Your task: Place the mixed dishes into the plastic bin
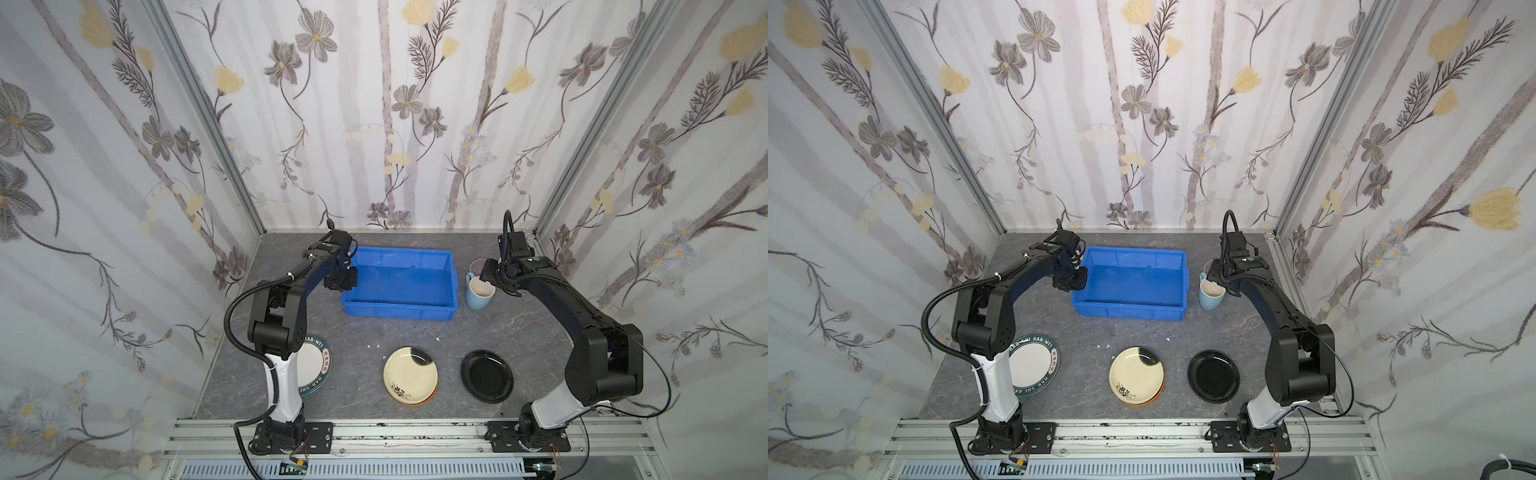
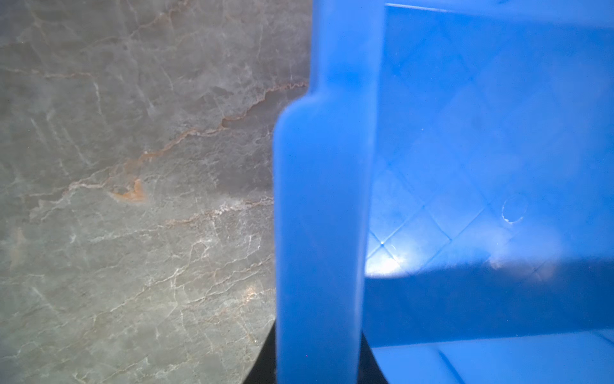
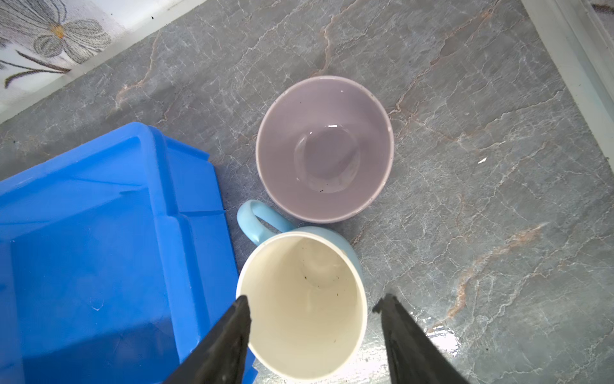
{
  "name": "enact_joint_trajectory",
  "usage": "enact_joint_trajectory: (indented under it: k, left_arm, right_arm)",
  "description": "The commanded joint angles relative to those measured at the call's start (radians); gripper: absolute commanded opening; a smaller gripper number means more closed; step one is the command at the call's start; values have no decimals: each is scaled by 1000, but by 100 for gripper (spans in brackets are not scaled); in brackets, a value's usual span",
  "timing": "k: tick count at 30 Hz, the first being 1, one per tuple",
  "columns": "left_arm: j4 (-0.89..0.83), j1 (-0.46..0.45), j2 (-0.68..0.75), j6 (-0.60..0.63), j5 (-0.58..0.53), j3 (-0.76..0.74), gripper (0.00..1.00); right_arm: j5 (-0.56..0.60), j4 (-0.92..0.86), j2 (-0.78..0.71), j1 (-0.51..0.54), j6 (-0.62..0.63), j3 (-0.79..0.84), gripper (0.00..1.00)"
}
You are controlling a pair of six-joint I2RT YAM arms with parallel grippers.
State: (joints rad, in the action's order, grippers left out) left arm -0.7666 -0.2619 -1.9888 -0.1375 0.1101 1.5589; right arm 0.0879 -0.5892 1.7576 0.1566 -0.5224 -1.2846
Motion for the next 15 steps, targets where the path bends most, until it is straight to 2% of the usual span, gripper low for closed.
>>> enact_joint_trajectory:
  k: [1, 4, 6, 9, 10, 14, 15]
  left_arm:
    - [-9, -3, 20, -17, 22, -24, 19]
    - [-4, -7, 38, -36, 33, -49, 19]
    - [11, -12, 48, -33, 24, -62, 26]
    - [-4, -11, 35, -25, 25, -41, 28]
    - [-9, -10, 33, -24, 26, -36, 34]
    - [1, -11, 45, -20, 9, -37, 66]
    - [0, -11, 46, -17, 7, -35, 71]
  right_arm:
    - [-4, -9, 14, -5, -5, 2, 61]
    - [-7, -12, 20, -7, -3, 14, 58]
    - [-7, -13, 21, -11, -4, 23, 58]
    - [-7, -17, 23, -11, -1, 34, 58]
    - [-8, -17, 27, -14, 0, 40, 58]
    - [-16, -17, 34, -17, 6, 54, 57]
    - [-17, -18, 38, -17, 7, 57, 57]
